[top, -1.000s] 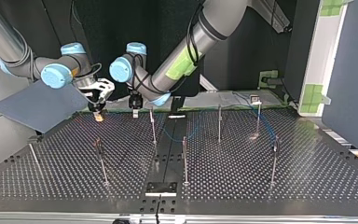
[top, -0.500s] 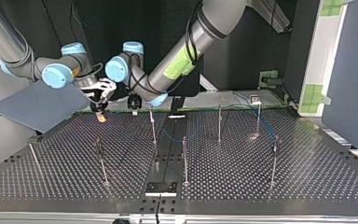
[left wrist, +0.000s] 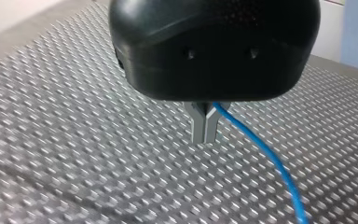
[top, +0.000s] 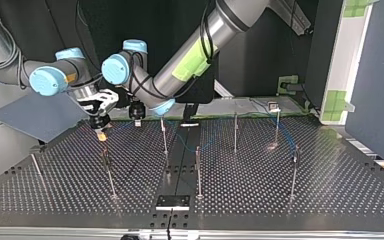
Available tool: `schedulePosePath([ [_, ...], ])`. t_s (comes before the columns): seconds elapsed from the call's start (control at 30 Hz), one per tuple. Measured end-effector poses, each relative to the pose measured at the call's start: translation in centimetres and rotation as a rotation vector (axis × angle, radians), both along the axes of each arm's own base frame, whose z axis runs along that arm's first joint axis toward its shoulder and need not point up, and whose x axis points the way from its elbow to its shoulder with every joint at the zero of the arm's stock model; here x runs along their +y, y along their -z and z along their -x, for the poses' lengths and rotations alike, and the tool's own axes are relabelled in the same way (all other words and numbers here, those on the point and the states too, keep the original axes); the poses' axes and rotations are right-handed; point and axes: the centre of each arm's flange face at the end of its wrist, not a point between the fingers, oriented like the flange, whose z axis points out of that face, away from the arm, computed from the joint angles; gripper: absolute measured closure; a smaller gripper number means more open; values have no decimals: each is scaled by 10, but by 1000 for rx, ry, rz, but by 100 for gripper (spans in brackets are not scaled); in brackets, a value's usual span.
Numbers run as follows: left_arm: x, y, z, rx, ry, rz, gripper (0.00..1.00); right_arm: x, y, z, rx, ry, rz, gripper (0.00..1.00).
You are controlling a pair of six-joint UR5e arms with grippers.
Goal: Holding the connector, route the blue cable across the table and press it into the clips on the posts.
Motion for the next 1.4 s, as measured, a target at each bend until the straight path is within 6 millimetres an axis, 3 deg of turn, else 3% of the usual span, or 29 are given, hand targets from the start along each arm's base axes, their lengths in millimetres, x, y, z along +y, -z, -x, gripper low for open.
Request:
schedulePosePath([
  [0.27, 1, -47, 12, -41, -11, 39, 100, 3, -45, 4, -55, -4, 37, 98],
  [0.7, 10, -121, 37, -87, -37, 77, 100, 24, -111, 11, -79, 0, 102, 98],
  [1.07, 15, -138, 44, -93, -53, 78, 100, 29, -132, 12, -84, -1, 118, 98],
  [1.4, 19, -156, 24, -153, -41, 98, 100, 28, -150, 11, -85, -9, 135, 98],
])
